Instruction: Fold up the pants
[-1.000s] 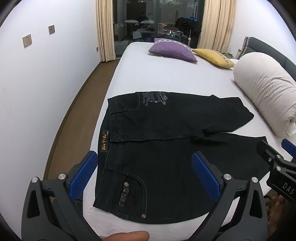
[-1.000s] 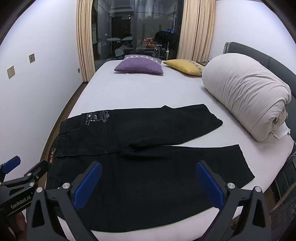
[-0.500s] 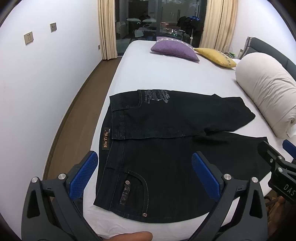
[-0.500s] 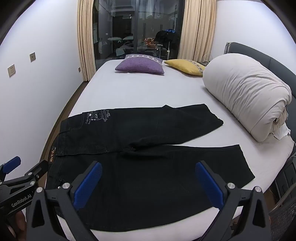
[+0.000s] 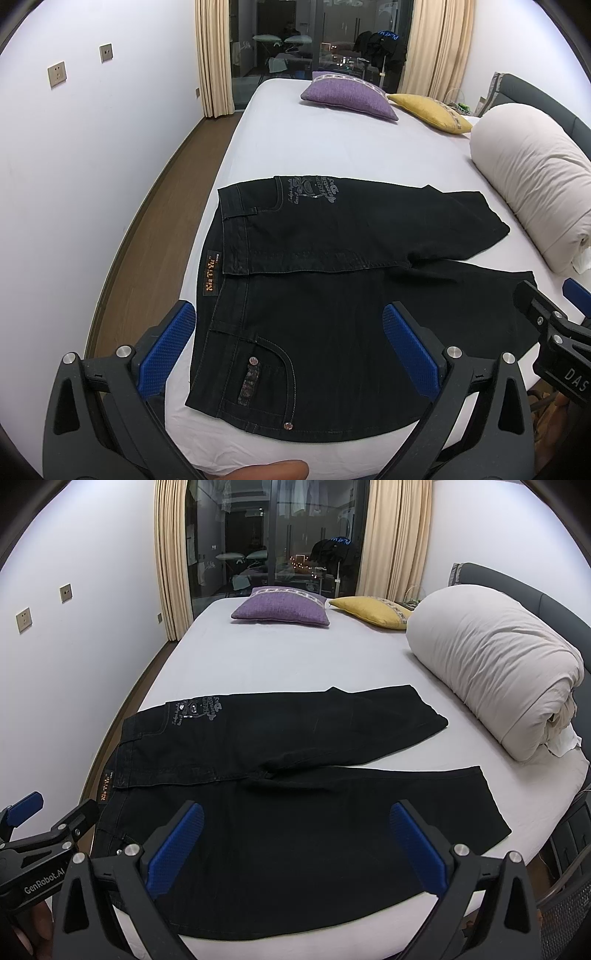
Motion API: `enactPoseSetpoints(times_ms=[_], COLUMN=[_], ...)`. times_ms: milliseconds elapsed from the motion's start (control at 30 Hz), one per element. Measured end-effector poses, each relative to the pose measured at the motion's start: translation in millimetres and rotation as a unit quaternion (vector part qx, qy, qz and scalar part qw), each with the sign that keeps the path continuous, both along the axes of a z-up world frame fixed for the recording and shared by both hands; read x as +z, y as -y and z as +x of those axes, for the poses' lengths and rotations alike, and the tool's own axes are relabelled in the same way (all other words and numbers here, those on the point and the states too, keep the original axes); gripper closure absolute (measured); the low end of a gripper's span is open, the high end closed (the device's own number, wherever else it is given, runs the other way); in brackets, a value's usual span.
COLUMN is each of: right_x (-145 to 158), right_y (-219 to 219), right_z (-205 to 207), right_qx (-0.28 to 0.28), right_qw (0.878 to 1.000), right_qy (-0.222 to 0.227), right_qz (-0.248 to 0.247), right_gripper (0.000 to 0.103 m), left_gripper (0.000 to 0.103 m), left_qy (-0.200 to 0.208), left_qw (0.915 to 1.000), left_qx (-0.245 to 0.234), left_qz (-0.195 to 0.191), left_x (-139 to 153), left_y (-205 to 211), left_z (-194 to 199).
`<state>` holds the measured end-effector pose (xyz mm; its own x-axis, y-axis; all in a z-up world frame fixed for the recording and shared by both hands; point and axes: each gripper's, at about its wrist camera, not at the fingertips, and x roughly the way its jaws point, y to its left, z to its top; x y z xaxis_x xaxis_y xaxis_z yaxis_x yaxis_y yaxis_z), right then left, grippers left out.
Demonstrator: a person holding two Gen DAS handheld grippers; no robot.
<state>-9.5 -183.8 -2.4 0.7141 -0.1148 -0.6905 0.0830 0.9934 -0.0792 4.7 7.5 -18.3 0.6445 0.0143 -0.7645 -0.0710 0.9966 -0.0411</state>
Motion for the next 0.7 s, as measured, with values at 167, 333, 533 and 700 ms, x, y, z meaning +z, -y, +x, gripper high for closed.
enactPoseSetpoints(times_ms=[167, 333, 533, 700], right_x=[-0.1, -0.5, -1.1, -0.8], right_y=[0.2, -1.0, -2.6, -2.0], right_z=[0.3, -0.3, -1.1, -0.6], right_qx=[-0.001, 0.000, 0.000, 0.000], right_qw=[1.000, 1.000, 1.000, 1.000], right_qy=[0.000, -0.001, -0.001, -0.001], right_qz=[0.000, 0.000, -0.001, 0.000], right_gripper=[0.000, 0.000, 0.000, 0.000], left_gripper=[0.000, 0.000, 0.000, 0.000], left_qy=[-0.001, -0.001, -0.002, -0.001], left_qw=[1.0000, 1.0000, 1.0000, 1.0000], left_qx=[0.000, 0.001, 0.000, 0.000], left_qz=[0.000, 0.001, 0.000, 0.000], left_x=[0.5, 0.7, 1.1, -4.0], left_y=[0.3, 0.2, -0.3, -1.0], left_z=[0.3, 0.7, 0.9, 0.4])
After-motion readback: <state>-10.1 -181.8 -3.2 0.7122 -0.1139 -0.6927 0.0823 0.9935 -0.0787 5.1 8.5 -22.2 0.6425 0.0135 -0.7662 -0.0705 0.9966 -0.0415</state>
